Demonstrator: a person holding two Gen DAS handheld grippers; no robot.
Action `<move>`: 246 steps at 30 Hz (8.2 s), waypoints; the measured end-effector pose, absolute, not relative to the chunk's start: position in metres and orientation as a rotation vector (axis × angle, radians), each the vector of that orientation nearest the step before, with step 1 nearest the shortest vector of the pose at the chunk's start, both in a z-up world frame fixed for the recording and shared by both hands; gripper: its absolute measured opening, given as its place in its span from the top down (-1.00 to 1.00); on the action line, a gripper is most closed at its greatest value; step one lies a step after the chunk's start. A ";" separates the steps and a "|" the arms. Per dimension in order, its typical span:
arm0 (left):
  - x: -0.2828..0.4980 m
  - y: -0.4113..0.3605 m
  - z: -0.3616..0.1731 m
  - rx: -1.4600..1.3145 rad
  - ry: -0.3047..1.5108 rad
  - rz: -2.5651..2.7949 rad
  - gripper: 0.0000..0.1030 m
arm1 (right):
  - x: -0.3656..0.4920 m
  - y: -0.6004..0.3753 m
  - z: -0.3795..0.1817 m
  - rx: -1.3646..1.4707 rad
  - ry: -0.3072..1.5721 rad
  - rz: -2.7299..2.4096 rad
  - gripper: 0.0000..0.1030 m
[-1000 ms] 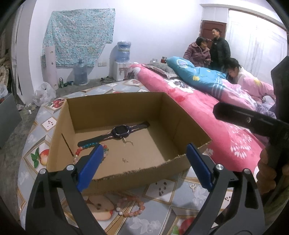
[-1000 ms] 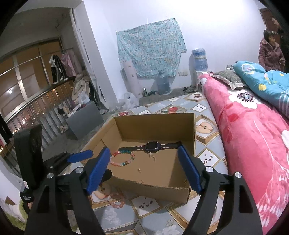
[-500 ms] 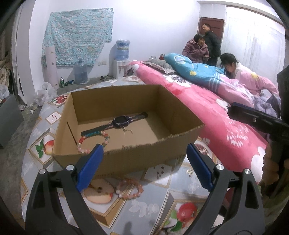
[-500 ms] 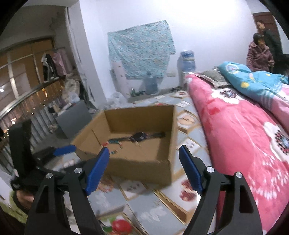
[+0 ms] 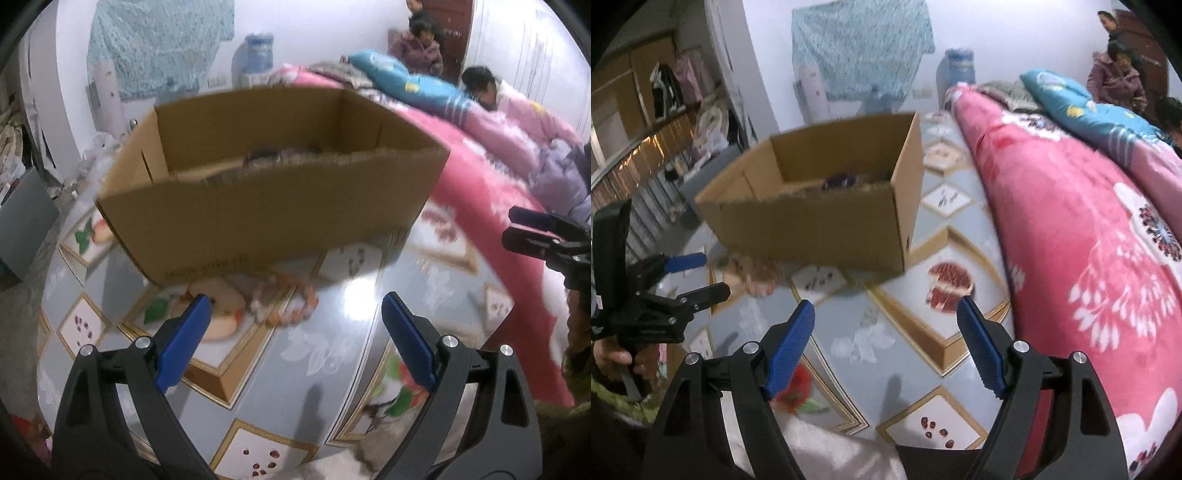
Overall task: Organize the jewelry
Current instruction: 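Withdraw both grippers from the box toward the pink bead bracelet, then move the left gripper above the pink bead bracelet, then grasp the pink bead bracelet with the left gripper while the right gripper grasps a gold knot charm, then carry both pieces over the box and open both grippers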
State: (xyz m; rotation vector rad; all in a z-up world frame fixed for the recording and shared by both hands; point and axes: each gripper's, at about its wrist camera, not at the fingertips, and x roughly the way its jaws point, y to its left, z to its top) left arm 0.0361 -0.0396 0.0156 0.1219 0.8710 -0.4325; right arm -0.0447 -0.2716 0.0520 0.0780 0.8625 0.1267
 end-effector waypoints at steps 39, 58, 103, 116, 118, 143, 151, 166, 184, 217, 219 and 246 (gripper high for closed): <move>0.032 -0.053 -0.038 0.205 1.002 -0.393 -0.84 | -0.018 -0.228 -0.016 0.004 1.079 0.198 0.30; 0.034 -0.055 -0.040 0.207 1.008 -0.390 -0.84 | 0.011 -0.228 -0.018 -0.071 1.055 0.258 0.29; 0.032 -0.050 -0.040 0.212 0.985 -0.413 -0.84 | -0.003 -0.231 -0.010 0.000 1.022 0.262 0.61; 0.043 -0.053 -0.039 0.208 1.073 -0.362 -0.84 | -0.003 -0.235 -0.013 0.034 1.024 0.256 0.61; 0.044 -0.054 -0.037 0.206 1.080 -0.356 -0.84 | -0.002 -0.234 -0.013 0.035 1.024 0.256 0.61; 0.045 -0.055 -0.036 0.205 1.082 -0.351 -0.85 | 0.001 -0.230 -0.013 0.031 1.024 0.258 0.61; 0.043 -0.047 -0.033 0.179 1.028 -0.388 -0.84 | 0.001 -0.230 -0.013 0.036 1.024 0.255 0.61; 0.051 -0.062 -0.007 0.200 0.828 -0.548 -0.20 | -0.001 -0.234 -0.013 0.069 1.013 0.248 0.61; 0.068 -0.066 -0.029 0.268 0.913 -0.542 0.39 | -0.001 -0.239 -0.014 0.098 1.006 0.238 0.61; 0.057 0.007 0.109 -0.224 0.761 -0.753 0.84 | 0.029 -0.245 0.122 0.207 0.764 0.455 0.61; 0.065 0.006 0.123 -0.236 0.734 -0.765 0.84 | 0.045 -0.241 0.130 0.184 0.774 0.473 0.61; 0.181 -0.011 0.075 -0.213 0.891 -0.615 0.84 | 0.213 -0.218 0.062 -0.141 1.200 0.435 0.60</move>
